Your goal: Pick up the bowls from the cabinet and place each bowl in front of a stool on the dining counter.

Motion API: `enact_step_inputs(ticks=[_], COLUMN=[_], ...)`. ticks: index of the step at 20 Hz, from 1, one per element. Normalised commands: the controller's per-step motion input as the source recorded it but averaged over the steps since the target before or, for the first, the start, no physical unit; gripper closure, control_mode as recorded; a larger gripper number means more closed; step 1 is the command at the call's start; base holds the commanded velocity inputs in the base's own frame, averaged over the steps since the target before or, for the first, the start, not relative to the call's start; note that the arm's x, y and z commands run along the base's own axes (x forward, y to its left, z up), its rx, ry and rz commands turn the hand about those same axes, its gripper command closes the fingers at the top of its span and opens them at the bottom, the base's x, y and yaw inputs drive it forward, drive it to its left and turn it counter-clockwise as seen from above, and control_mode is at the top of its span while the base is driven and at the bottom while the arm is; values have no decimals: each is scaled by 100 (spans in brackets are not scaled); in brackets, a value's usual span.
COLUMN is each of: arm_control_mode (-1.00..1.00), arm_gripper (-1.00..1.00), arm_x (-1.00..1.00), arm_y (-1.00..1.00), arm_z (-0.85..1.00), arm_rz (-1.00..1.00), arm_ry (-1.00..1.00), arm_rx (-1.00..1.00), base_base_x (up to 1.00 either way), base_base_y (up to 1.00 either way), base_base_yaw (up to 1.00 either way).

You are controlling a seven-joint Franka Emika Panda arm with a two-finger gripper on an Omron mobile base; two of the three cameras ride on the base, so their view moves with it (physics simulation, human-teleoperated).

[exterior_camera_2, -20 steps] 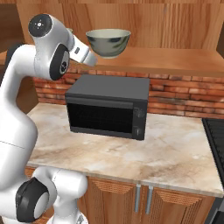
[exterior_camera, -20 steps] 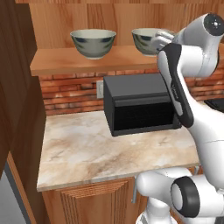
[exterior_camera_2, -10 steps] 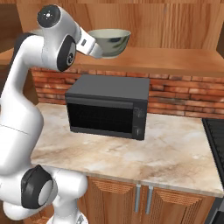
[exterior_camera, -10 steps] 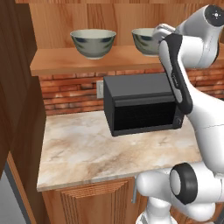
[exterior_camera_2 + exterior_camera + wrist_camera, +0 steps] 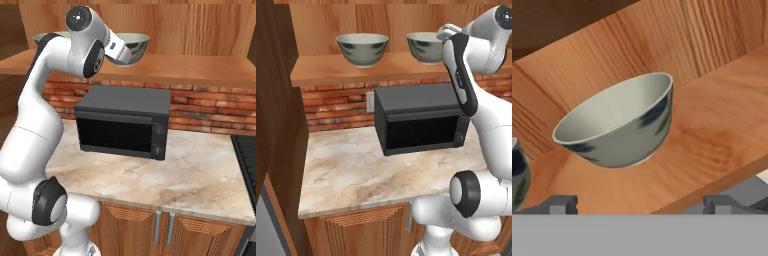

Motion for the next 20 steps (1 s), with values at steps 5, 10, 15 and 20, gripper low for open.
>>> enact_step_inputs(ticks=[5,10,15,20], arm_control_mode=[-100,-100,-100,-100], arm_gripper=[-100,-100,-100,-100], arm_x=[19,21,30,36], arm_y=[-14,-1,0,0], arm_z=[0,0,5,22], arm_rz=[0,-1,-4,-9], arm_ry=[-15,-2,8,18], arm_rx=[0,0,1,3], base_base_x=[0,0,0,0], base_base_y=[0,0,0,0], base_base_yaw=[0,0,0,0])
